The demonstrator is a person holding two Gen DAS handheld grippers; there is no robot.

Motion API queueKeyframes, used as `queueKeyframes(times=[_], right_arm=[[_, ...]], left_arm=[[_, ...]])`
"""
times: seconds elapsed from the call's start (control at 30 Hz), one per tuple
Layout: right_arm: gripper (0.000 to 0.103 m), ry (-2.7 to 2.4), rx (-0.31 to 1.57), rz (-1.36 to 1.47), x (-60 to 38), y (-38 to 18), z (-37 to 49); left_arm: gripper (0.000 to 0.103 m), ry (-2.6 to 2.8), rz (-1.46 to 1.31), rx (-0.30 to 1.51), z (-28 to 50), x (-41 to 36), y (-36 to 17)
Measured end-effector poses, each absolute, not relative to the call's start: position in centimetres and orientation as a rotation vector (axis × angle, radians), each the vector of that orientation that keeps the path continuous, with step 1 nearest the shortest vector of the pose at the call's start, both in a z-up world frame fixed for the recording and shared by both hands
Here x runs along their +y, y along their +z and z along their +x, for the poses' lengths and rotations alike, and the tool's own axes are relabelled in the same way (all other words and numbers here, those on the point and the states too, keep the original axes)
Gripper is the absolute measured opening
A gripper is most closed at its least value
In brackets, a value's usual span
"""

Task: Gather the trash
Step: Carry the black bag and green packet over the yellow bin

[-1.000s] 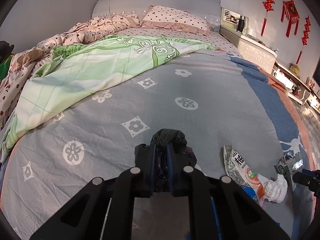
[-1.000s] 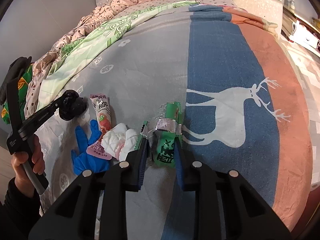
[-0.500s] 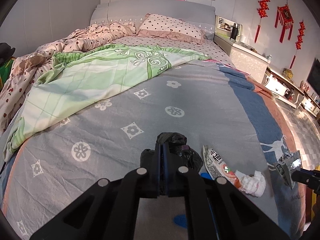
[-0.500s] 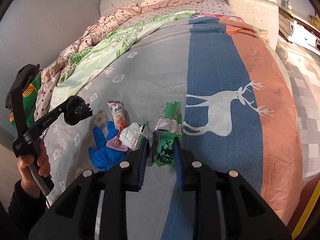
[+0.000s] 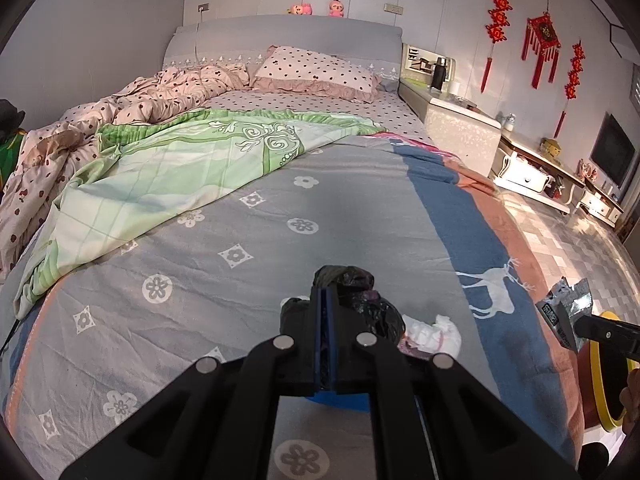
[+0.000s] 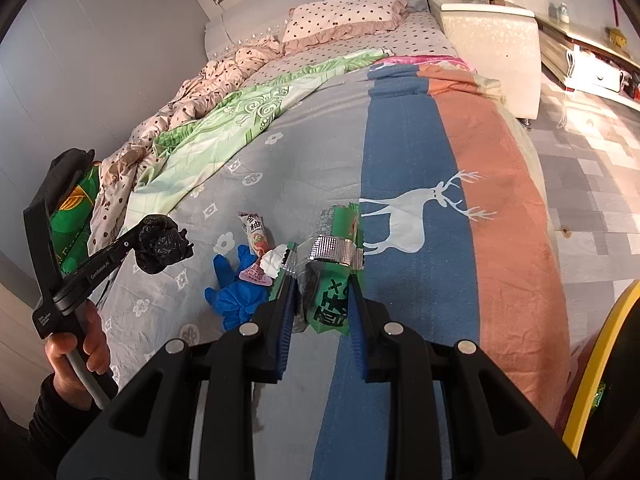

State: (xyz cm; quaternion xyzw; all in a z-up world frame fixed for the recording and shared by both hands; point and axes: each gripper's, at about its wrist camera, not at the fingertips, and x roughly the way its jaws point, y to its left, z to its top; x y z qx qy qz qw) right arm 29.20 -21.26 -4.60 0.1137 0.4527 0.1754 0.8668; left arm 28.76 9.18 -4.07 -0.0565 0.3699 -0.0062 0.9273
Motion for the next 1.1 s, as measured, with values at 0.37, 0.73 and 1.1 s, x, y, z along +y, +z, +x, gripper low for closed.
queueKeyframes(times=[0.37, 0.73, 1.1], right_arm=[[0.024, 0.321, 0.841, 0.279, -26.7, 0.6, 24.1], [0.024, 0.232, 0.729, 0.326, -34.4, 5.1, 19.1], [0.024, 0.110, 0.653, 0.380, -43.6, 8.0, 14.6]], left_arm=[[0.002, -0.123, -0.103, 0.701, 25.3, 3.1, 0.1], [0.002, -0.263, -0.056, 0.634, 22.6, -5.1, 4.5], [0.002, -0.415, -0.018, 0.621, 21.0, -14.8, 6.3]])
